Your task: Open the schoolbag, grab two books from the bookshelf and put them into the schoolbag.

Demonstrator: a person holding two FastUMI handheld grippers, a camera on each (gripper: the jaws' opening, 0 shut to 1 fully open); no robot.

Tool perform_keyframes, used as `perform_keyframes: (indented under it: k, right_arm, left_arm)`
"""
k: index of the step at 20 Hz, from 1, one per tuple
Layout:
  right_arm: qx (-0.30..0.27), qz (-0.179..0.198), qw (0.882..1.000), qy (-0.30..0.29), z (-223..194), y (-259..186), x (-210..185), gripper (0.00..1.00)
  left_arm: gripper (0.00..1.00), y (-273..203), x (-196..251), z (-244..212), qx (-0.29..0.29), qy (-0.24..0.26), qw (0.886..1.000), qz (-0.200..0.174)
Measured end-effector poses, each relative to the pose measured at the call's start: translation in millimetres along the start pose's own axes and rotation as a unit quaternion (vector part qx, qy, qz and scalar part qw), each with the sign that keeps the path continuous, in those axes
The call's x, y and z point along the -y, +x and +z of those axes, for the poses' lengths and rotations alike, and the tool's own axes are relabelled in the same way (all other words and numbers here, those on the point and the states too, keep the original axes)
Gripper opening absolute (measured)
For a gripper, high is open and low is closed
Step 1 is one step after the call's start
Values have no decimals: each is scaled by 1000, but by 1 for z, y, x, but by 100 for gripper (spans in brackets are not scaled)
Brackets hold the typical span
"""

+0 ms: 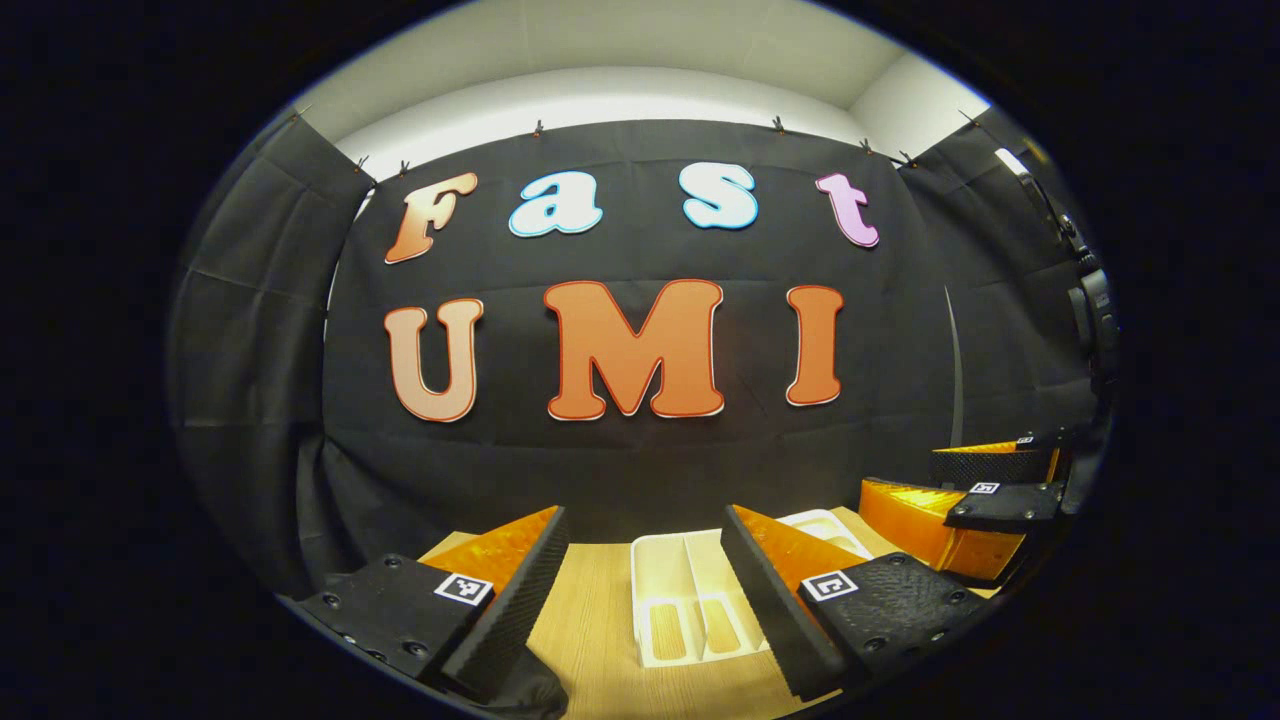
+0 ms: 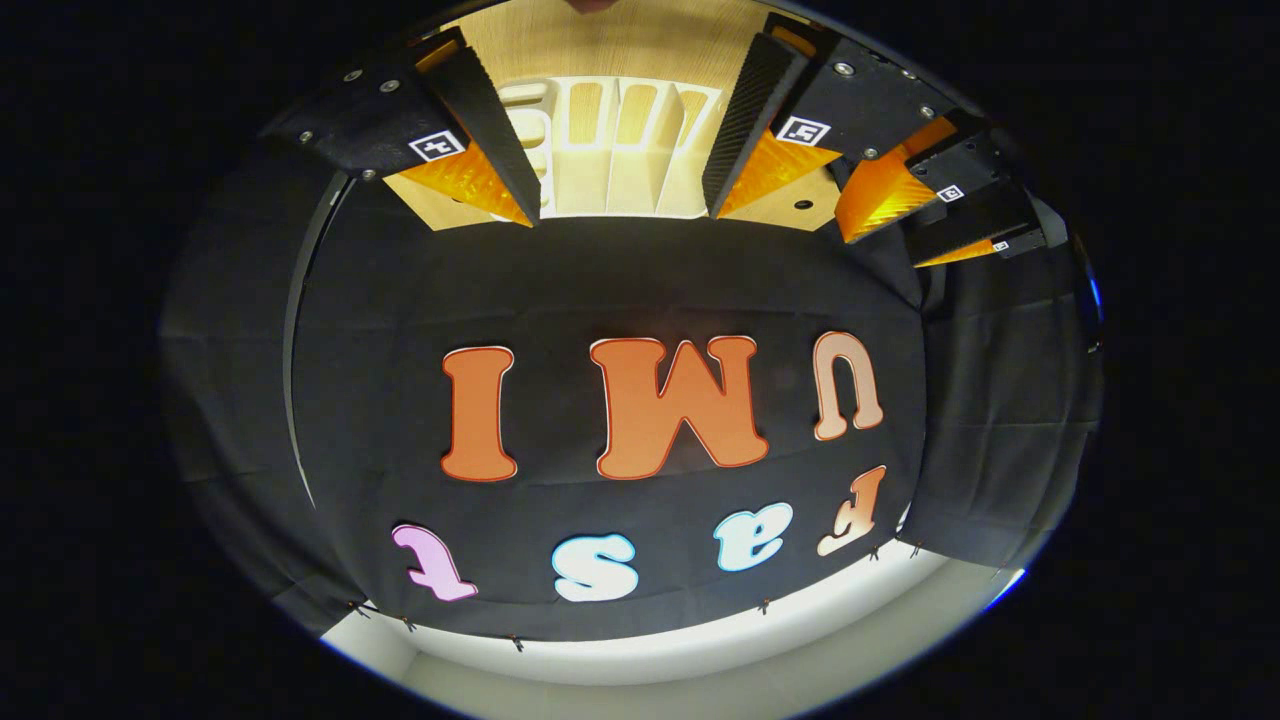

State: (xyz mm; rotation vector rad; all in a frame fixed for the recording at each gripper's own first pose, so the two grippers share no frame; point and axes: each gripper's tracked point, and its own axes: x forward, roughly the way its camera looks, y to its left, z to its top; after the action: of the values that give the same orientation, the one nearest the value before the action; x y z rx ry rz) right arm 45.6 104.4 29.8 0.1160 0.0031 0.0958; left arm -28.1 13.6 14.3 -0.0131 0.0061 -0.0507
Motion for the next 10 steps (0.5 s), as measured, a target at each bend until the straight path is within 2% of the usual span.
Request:
perform_keyframes:
  k: [2,4,5,7,9,10]
  right_arm:
    - [4,-5,1000,-5,-4,-6,6,97]
    - [7,-7,1000,-6,-4,-11,10,97]
    - [8,-9,1000,-6,-3,-10,11,97]
    - [11,-10,1000,-6,-3,-7,12,97]
    - [8,-10,1000,-9,-5,-6,11,97]
    - [6,-9,1000,-9,-7,-5,11,97]
  left_arm:
    - [100,-2,-1,0,1,-3,1000,0]
    - [96,-1,-3,-2,2,-5,1000,1]
    - [100,-1,-3,-2,2,-6,1000,1]
    - [96,-1,-4,-5,0,-5,1000,3]
    - [100,-1,-4,-9,-4,-5,1000,4]
    - [96,-1,-4,-11,-6,-5,1000,3]
